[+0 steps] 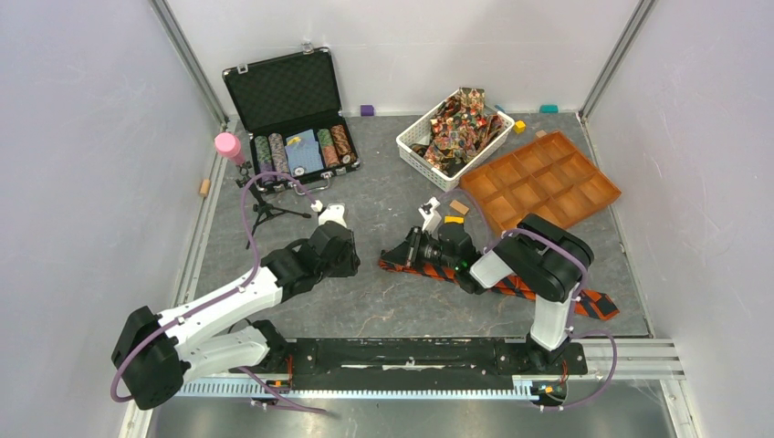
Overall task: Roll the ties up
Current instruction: Roll the tie at the center of the board.
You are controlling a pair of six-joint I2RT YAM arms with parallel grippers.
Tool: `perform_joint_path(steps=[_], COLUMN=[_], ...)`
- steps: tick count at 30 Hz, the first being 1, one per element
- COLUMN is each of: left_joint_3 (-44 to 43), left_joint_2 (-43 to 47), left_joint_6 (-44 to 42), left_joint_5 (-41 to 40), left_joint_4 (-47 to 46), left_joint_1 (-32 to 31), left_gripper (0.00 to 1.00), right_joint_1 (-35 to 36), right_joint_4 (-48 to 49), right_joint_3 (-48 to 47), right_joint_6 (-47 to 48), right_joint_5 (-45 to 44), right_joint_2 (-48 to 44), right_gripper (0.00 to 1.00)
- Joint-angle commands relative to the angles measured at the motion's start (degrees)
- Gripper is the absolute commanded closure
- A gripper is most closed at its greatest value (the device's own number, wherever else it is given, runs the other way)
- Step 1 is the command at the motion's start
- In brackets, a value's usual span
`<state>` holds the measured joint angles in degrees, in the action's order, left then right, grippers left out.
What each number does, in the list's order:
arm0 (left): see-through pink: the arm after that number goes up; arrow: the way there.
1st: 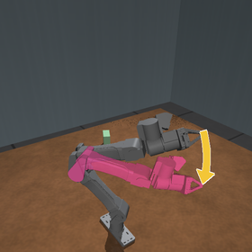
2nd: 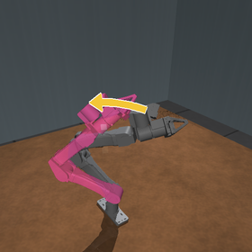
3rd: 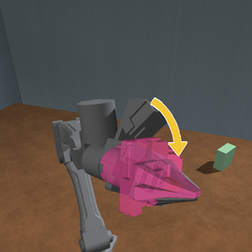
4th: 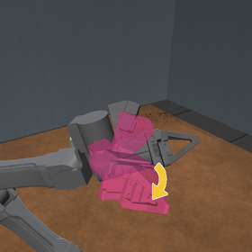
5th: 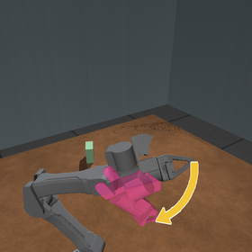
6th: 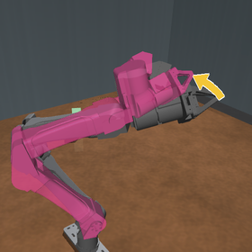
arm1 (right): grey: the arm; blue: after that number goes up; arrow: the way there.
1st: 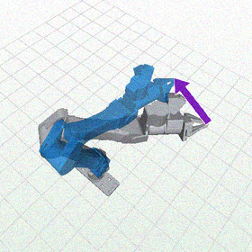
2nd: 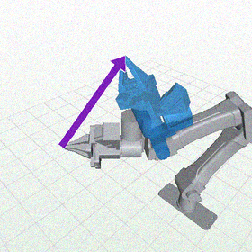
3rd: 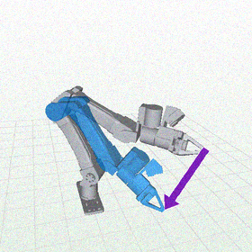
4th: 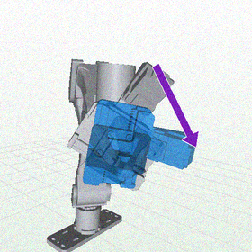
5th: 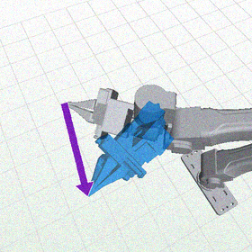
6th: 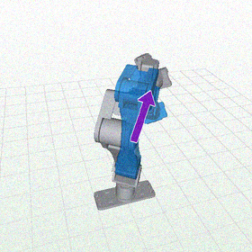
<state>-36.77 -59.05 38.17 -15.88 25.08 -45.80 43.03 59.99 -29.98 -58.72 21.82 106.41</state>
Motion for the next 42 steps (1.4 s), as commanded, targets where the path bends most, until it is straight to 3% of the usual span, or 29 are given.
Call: perform_joint_path(steps=[1,16,23,25,26,30,38,42], left_joint_3=[0.68,0.14,-0.53,-0.86,-0.92,-0.06,2.27,5.61], left_joint_2=[1.04,0.83,0.84,1.11,1.61,4.5,-0.78,-2.93], left_joint_6=[1.87,1.65,1.04,0.3,0.36,-0.39,-2.22,-1.62], left_joint_5=[1.02,0.98,0.01,0.65,0.75,1.16,5.58,8.64], left_joint_4=[-1.97,-1.39,-1.26,-2.13,-2.93,-8.38,-19.18,-27.34], left_joint_1=[0.28,0.34,0.7,1.11,1.16,1.47,2.19,2.72], left_gripper=[0.6,0.6,0.56,0.59,0.52,0.45,0.41,0.39], right_joint_1=[0.23,0.32,0.3,0.3,0.3,0.29,0.3,0.3], right_joint_4=[5.45,-1.88,-7.38,-9.93,-11.26,-17.93,-38.23,-40.0], right_joint_3=[1.94,3.07,0.58,-1.0,-1.65,-4.23,-2.5,0.35], right_joint_6=[0.3,4.41,7.66,8.85,9.33,12.29,17.03,16.77], right_joint_5=[-0.63,-4.62,-3.62,-3.03,-2.61,-2.58,-12.05,-13.35], right_joint_2=[1.7,4.9,-1.77,-4.79,-6.42,-12.52,-23.16,-25.81], right_gripper=[1.0,1.0,1.0,1.0,1.0,0.95,0.89,0.89])
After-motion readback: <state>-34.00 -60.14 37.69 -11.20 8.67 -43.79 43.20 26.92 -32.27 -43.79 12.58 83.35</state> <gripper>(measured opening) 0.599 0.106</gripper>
